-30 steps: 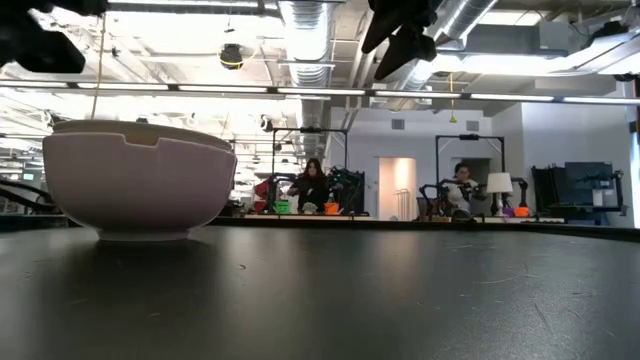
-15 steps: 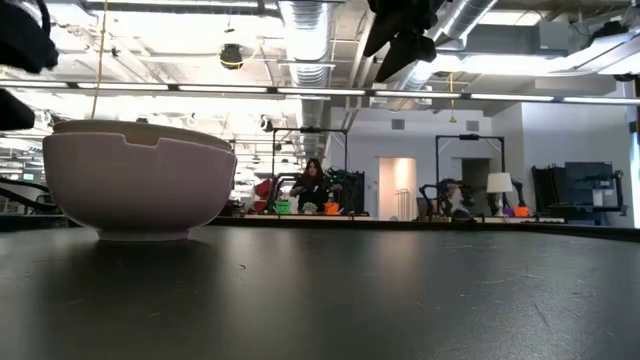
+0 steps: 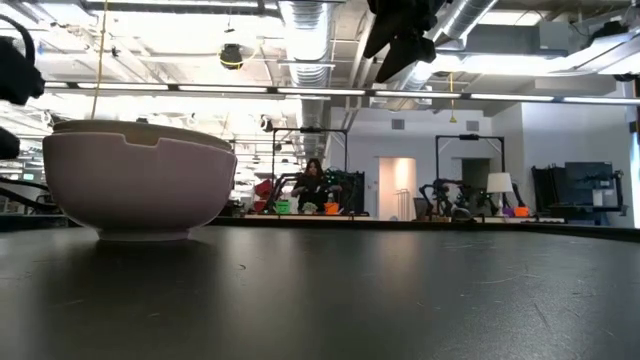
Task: Nest bowls inside each other
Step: Stack the blue bowl on top of the blue patterned bowl
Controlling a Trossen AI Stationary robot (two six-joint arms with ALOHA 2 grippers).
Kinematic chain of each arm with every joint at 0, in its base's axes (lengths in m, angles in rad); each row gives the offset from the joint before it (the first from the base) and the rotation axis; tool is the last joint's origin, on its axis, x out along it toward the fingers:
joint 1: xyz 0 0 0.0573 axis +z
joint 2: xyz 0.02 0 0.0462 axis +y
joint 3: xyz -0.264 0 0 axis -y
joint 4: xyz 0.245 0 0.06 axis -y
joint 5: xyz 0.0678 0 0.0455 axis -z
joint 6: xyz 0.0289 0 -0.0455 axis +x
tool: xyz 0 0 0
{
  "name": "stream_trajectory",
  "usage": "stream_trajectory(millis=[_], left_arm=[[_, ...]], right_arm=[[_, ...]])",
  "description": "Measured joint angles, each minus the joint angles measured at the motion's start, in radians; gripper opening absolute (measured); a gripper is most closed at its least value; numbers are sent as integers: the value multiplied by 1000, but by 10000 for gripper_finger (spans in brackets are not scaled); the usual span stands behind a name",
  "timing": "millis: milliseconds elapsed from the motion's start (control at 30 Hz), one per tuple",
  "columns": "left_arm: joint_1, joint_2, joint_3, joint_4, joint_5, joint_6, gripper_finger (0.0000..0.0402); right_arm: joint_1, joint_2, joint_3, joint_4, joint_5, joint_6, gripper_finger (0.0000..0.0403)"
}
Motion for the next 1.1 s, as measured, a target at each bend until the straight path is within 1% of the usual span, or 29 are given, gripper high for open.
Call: stream_trajectory(millis=[167,233,300,367,467,567,667,800,867,933,1000,1100], left_arm=[[0,52,3,25,16,-5,73],[0,51,21,24,28,11,51],[6,36,50,12,38,38,19],[20,11,93,-45,55,76,7],[46,-45,175,-195,58,144,2],[81,-119,261,-340,-1,197,1],[135,-196,331,-417,-138,248,0],[263,-285,374,-434,-344,269,0],[352,-307,379,-427,-398,286,0],[449,-310,380,-411,-401,329,0],[545,-292,380,-399,-374,359,0],[690,-237,380,-398,-270,413,0]], right_arm=[[0,0,0,-1,0,0,258],[-1,0,0,-1,0,0,258],[-6,0,0,-1,0,1,258],[-12,0,0,-2,-1,7,258],[-15,0,0,-2,-3,10,258],[-20,0,0,3,-5,10,258],[-26,0,0,4,-8,17,258],[-27,0,0,13,-8,28,258],[-27,0,0,34,-8,29,258],[-26,0,0,51,-8,37,258],[-26,0,0,66,-8,53,258],[-24,0,0,77,-8,68,258]])
